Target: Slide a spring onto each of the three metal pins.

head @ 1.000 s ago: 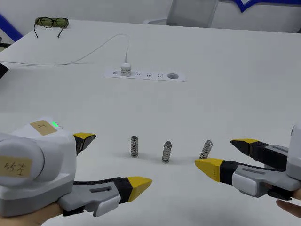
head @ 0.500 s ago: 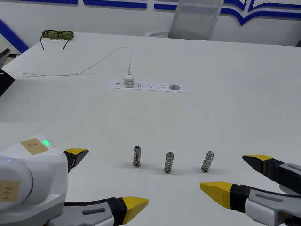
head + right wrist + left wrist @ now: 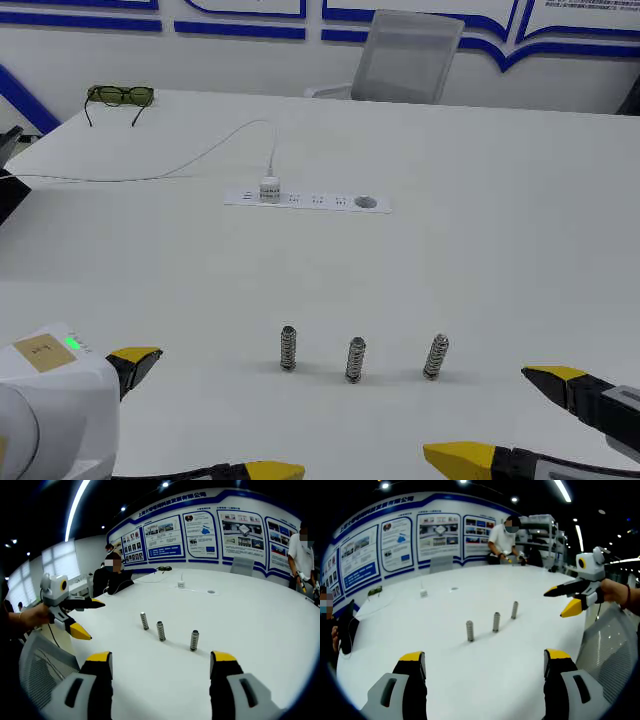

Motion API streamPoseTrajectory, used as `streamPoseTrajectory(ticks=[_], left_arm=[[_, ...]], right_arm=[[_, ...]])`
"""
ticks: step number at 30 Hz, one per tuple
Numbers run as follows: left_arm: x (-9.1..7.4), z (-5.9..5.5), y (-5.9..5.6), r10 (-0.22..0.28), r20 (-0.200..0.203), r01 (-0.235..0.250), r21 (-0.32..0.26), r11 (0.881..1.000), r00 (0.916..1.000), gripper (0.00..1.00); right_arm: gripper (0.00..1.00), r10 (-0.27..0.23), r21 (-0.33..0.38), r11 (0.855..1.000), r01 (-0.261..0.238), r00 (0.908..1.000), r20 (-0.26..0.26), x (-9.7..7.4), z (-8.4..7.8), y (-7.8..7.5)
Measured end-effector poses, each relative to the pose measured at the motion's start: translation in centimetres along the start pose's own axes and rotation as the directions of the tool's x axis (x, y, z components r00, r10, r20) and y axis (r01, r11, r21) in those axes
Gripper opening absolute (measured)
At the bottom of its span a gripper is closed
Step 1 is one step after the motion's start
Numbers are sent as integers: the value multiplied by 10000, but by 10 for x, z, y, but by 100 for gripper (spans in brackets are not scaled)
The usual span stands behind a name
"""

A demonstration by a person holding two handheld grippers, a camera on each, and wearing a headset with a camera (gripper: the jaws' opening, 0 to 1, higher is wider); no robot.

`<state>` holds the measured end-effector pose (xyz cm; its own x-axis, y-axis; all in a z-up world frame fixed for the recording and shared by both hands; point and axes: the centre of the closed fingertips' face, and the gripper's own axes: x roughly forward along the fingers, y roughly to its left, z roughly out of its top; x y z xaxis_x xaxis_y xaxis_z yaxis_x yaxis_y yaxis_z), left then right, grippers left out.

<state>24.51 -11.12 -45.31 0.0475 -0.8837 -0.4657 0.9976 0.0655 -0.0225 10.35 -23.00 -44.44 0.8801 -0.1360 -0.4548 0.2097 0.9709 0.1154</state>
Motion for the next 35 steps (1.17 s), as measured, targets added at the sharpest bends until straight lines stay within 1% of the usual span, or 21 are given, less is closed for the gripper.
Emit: streamPoseTrajectory(ticks=[3, 8, 10, 15, 20, 26, 29, 35], left_arm=[[-1, -3, 2, 84, -175, -81, 141, 9999, 9998, 100], [-4, -3, 1, 129, -49, -129, -92, 9999, 9999, 100], [-4, -6, 1, 163, -167, -165, -138, 9998, 9997, 100], [-5, -7, 0, 166, -162, -170, -210, 9996, 9997, 100], [-5, -11, -1, 149, -308, -155, -176, 9997, 9994, 100], [-4, -11, -2, 136, -325, -141, -141, 9998, 9994, 100], [-3, -11, -2, 107, -404, -110, -71, 9999, 9991, 100], [-1, -9, -2, 82, -349, -84, -58, 9999, 9994, 100]], right_arm=[[81, -2, 32, 10000, 2, 10000, -41, -1, -1, 1], [81, -63, 20, 10000, 64, 9999, -85, -3, -1, 1], [81, -83, 32, 10000, 83, 9999, -99, -3, -1, 2], [81, -119, 52, 9999, 120, 9998, -174, -4, -5, 2], [80, -110, 16, 9999, 110, 9996, -241, -5, -7, 2], [80, -174, 111, 9998, 176, 9996, -205, -6, -7, 0], [80, -128, 166, 9998, 132, 9997, -224, -6, -8, 0], [80, -113, 150, 9998, 117, 9996, -266, -7, -9, 1]])
